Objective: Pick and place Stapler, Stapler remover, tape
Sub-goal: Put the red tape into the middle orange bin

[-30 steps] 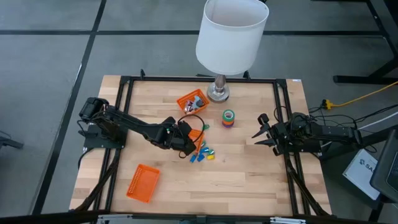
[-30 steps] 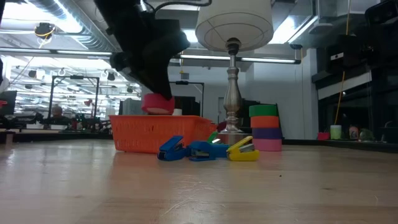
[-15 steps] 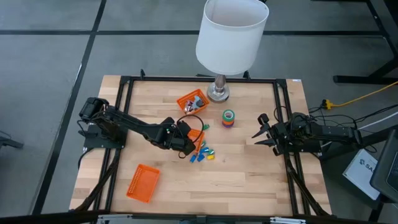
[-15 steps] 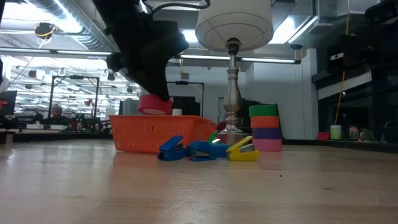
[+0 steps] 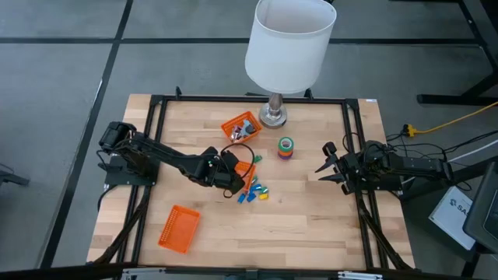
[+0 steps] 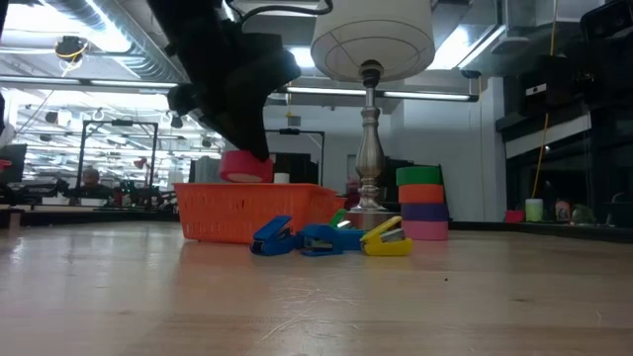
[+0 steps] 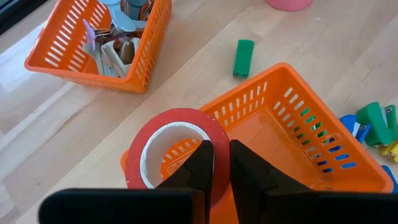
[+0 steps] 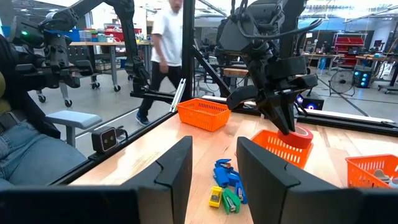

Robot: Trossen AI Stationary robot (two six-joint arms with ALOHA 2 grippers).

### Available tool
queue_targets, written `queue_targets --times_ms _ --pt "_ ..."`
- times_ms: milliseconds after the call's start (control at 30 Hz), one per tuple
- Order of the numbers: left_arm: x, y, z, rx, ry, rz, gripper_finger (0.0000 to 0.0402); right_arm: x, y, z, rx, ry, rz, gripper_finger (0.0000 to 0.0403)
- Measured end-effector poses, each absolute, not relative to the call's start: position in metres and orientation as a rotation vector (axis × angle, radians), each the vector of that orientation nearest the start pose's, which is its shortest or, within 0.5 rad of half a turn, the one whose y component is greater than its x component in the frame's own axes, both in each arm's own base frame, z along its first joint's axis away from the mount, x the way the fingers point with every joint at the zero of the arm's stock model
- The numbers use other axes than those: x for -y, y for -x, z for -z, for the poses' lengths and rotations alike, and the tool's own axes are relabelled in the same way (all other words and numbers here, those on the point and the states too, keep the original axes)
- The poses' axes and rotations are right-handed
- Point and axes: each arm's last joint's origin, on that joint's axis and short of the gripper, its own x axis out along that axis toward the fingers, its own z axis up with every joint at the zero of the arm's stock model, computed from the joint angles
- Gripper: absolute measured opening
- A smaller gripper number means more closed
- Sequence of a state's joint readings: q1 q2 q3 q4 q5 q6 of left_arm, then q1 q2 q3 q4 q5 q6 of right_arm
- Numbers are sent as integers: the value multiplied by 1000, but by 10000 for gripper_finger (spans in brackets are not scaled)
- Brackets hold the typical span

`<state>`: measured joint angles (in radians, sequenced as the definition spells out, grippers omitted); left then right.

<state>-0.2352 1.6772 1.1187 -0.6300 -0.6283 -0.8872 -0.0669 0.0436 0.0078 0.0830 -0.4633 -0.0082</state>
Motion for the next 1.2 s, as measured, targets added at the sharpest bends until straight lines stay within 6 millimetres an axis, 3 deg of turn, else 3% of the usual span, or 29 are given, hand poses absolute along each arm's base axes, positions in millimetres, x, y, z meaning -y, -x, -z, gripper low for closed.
queue_targets --times_ms 767,1200 --pt "67 -320 -184 -900 320 -756 35 -6 -97 -171 47 20 -396 129" --pt "60 -324 -175 -910 299 -789 50 -6 -97 -171 49 21 -396 129"
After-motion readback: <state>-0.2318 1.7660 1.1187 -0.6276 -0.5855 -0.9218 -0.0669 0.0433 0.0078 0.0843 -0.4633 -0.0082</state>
